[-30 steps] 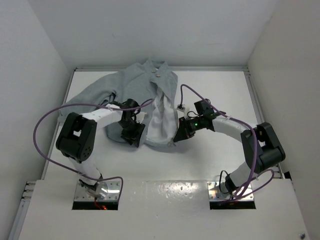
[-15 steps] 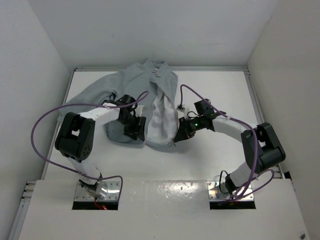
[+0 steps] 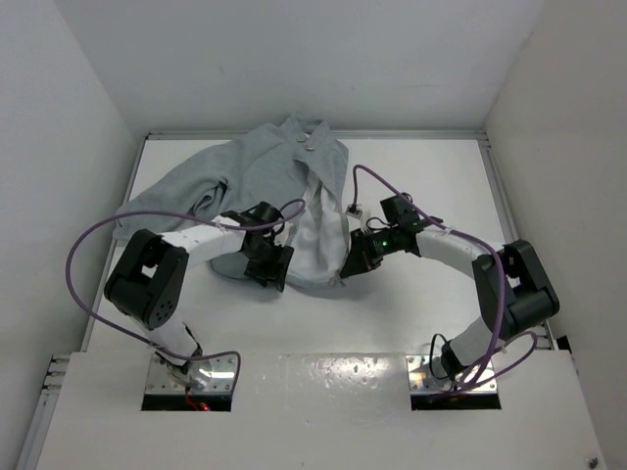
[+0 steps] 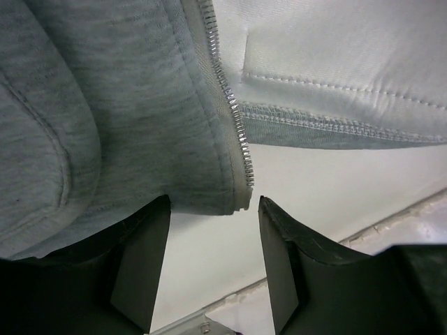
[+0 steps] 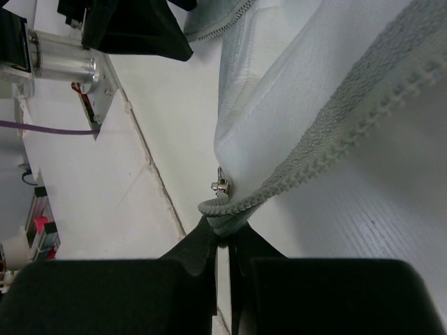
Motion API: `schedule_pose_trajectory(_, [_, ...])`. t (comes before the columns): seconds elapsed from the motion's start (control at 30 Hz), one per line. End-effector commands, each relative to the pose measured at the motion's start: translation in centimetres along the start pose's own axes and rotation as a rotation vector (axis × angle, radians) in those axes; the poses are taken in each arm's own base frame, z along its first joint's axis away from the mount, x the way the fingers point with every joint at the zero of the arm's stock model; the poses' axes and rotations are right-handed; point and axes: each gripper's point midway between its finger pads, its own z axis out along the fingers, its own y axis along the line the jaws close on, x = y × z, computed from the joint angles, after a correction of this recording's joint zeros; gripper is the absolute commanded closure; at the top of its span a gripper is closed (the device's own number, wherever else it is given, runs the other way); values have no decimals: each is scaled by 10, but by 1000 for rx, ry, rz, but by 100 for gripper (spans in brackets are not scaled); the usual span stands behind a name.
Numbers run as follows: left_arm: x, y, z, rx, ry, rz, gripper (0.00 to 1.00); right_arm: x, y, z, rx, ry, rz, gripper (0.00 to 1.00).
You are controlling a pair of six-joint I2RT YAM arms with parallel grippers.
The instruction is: Zip up the jacket
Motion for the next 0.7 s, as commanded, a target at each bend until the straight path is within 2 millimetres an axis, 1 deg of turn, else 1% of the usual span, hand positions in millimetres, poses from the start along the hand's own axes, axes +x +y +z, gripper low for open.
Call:
schedule_pose_trajectory(0.0, [-11,11,-7,-119,-82,-27,41,-19,4,-3,-13,-33,-55,100])
schedule_pose_trajectory(0.1, [-12,13,-2,-129,-81,-56,43,-19,6,-4,-13,-36,-59,100])
schedule_pose_trajectory(0.13, [-16,13,-3,-102,-90,-73,44,-17,6,-4,-13,-34,-63,100])
schedule_pose_trajectory(0.17, [-17,3,-4,-22,-86,-85,46,-16,6,-4,-13,-32,-63,100])
schedule_pose_trajectory(0.2, [-24,5,-9,16,-111,-108,46,-15,7,-5,-12,-31,-69,100])
schedule_pose_trajectory(0.23, [-20,2,-11,54,-106,-109,46,-13,7,-6,-11,-25,-80,100])
schedule_pose_trajectory(0.27, [-25,-12,-17,150,-131,-101,47,-12,7,-7,-8,-23,-78,100])
schedule_pose_trajectory(0.3, [-24,-15,-25,198,-158,-94,47,-11,8,-7,-11,-19,-82,100])
schedule_pose_trajectory(0.33, [-26,-20,-32,221,-176,-83,47,-8,8,-6,-12,-13,-80,100])
schedule_pose_trajectory(0.4, [-29,-29,-43,259,-217,-50,44,-7,8,-7,-17,-13,-80,100])
schedule_pose_trajectory(0.43, [-32,-32,-54,263,-258,-19,42,-7,9,-6,-20,-13,-80,100])
schedule_pose_trajectory(0.47, [-34,-31,-58,254,-274,-14,42,-7,8,-6,-20,-12,-72,100])
schedule_pose_trajectory(0.5, [-30,-26,-56,225,-258,-27,40,-7,7,-5,-24,-12,-68,100])
schedule_pose_trajectory(0.53, [-24,-26,-54,205,-237,-27,40,-8,7,-5,-26,-14,-69,100])
schedule_pose_trajectory(0.57, [-15,-22,-51,188,-185,-39,40,-10,8,-4,-28,-15,-67,100])
schedule_pose_trajectory(0.63, [-6,-20,-42,183,-141,-71,43,-13,6,-2,-30,-23,-59,100])
schedule_pose_trajectory(0.67, [-6,-21,-41,172,-138,-72,43,-13,6,-1,-30,-22,-52,100])
